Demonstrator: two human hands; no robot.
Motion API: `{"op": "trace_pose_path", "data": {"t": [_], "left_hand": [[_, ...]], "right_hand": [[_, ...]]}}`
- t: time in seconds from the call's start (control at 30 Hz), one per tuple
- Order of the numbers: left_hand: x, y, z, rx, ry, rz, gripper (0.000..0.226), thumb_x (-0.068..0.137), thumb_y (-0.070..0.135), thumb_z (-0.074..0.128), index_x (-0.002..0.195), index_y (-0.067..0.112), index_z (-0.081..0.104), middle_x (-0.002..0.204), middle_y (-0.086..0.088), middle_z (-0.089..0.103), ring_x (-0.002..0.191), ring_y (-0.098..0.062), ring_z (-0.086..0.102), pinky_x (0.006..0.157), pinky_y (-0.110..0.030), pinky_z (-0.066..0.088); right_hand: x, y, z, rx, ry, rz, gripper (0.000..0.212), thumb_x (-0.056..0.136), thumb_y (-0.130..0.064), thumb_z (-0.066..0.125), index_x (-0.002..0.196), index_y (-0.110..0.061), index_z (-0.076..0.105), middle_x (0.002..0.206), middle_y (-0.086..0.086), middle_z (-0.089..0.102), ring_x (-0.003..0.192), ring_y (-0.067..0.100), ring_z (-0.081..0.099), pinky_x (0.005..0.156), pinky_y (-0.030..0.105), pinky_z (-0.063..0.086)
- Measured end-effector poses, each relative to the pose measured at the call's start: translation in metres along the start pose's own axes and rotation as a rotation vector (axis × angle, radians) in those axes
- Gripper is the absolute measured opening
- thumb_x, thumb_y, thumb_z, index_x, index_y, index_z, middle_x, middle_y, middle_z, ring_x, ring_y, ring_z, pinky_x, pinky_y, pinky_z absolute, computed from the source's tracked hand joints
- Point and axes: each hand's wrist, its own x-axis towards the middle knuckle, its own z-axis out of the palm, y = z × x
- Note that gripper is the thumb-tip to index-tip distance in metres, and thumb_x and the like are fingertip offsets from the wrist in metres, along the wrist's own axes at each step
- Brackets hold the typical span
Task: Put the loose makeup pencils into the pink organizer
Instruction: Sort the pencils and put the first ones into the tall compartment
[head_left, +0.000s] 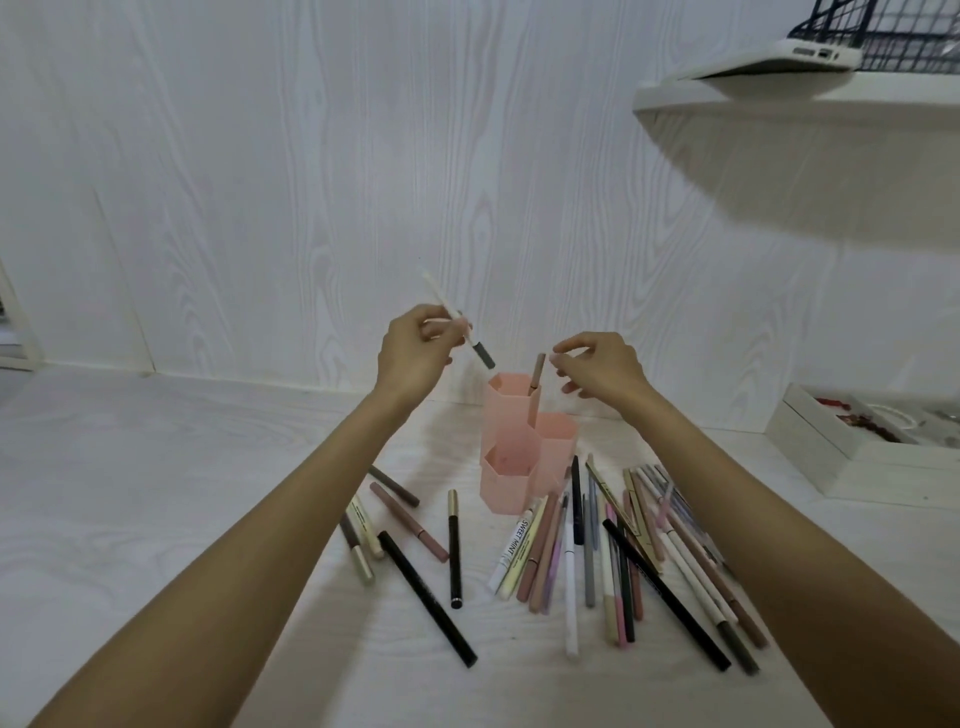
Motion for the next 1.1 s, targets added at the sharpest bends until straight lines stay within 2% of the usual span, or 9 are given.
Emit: {"op": "trace_pose_path", "data": {"t": [0.1,0.3,0.4,0.53,0.73,0.8,0.93,1.03,1.1], "left_hand": [[0.010,0.004,0.018,0.203,-0.060,0.026,0.024,0.087,0.034,0.067,0.104,0.017,0.070,0.097,0.004,0.070,0.099,-0.015,0.065,0.088,-0.031,0.049],[0.018,-0.005,0.046,0.659,-0.278,-0.063,0.040,0.072,0.042,0.078,0.105,0.024,0.066,0.099,0.002,0.071,0.097,-0.018,0.063,0.077,-0.029,0.045],[0.023,0.003,0.052,0.806,-0.311,-0.057,0.030,0.069,0.041,0.079,0.093,0.026,0.069,0.092,0.004,0.067,0.091,-0.019,0.062,0.069,-0.027,0.039],[0.028,0.007,0.058,0.953,-0.354,-0.106,0.024,0.073,0.037,0.072,0.070,0.017,0.057,0.064,0.003,0.050,0.060,-0.015,0.048,0.054,-0.023,0.029],[0.032,0.001,0.060,0.995,-0.362,-0.175,0.041,0.078,0.043,0.065,0.063,0.015,0.040,0.063,0.003,0.041,0.057,-0.013,0.041,0.053,-0.025,0.027],[0.033,0.003,0.054,0.975,-0.397,-0.185,0.038,0.074,0.046,0.070,0.068,0.015,0.050,0.067,0.002,0.047,0.064,-0.016,0.048,0.057,-0.025,0.032],[0.037,0.011,0.033,0.830,-0.420,-0.163,0.034,0.077,0.050,0.069,0.086,0.017,0.073,0.094,0.000,0.068,0.092,-0.020,0.063,0.081,-0.033,0.050],[0.032,0.012,-0.005,0.802,-0.352,-0.176,0.027,0.088,0.041,0.059,0.074,0.020,0.069,0.083,0.003,0.068,0.076,-0.012,0.063,0.063,-0.025,0.049],[0.023,0.009,-0.036,0.947,-0.323,-0.232,0.026,0.089,0.034,0.057,0.074,0.017,0.069,0.073,0.004,0.067,0.070,-0.012,0.063,0.055,-0.022,0.046]], "right_hand": [[-0.008,0.009,-0.026,-0.027,-0.099,0.013,0.016,0.088,-0.021,0.062,0.100,-0.013,0.069,0.079,0.003,0.071,0.064,0.010,0.066,0.057,0.020,0.051],[-0.022,0.043,-0.052,-0.232,-0.332,0.149,0.013,0.090,-0.020,0.061,0.097,-0.012,0.068,0.078,0.004,0.070,0.059,0.009,0.064,0.053,0.017,0.046],[-0.024,0.059,-0.050,-0.265,-0.379,0.207,0.015,0.090,-0.019,0.061,0.099,-0.010,0.068,0.076,0.003,0.069,0.059,0.009,0.063,0.053,0.017,0.047],[-0.026,0.068,-0.041,-0.298,-0.428,0.246,0.016,0.088,-0.018,0.062,0.101,-0.009,0.069,0.072,0.001,0.068,0.058,0.008,0.061,0.053,0.017,0.046],[-0.032,0.070,-0.031,-0.349,-0.532,0.336,0.018,0.086,-0.012,0.063,0.099,-0.002,0.069,0.081,0.011,0.071,0.062,0.018,0.063,0.050,0.027,0.058],[-0.034,0.071,-0.029,-0.361,-0.559,0.362,0.020,0.086,-0.008,0.062,0.101,0.003,0.068,0.084,0.015,0.069,0.064,0.022,0.062,0.060,0.036,0.059],[-0.035,0.076,-0.027,-0.390,-0.553,0.390,0.023,0.085,-0.006,0.062,0.103,0.007,0.067,0.084,0.016,0.067,0.070,0.027,0.059,0.063,0.032,0.056],[-0.036,0.077,-0.023,-0.389,-0.555,0.418,0.024,0.085,-0.004,0.062,0.102,0.012,0.066,0.083,0.021,0.066,0.065,0.027,0.058,0.055,0.030,0.052],[-0.037,0.077,-0.020,-0.404,-0.530,0.414,0.023,0.084,-0.003,0.062,0.100,0.014,0.066,0.077,0.022,0.064,0.055,0.024,0.055,0.050,0.029,0.047]]}}
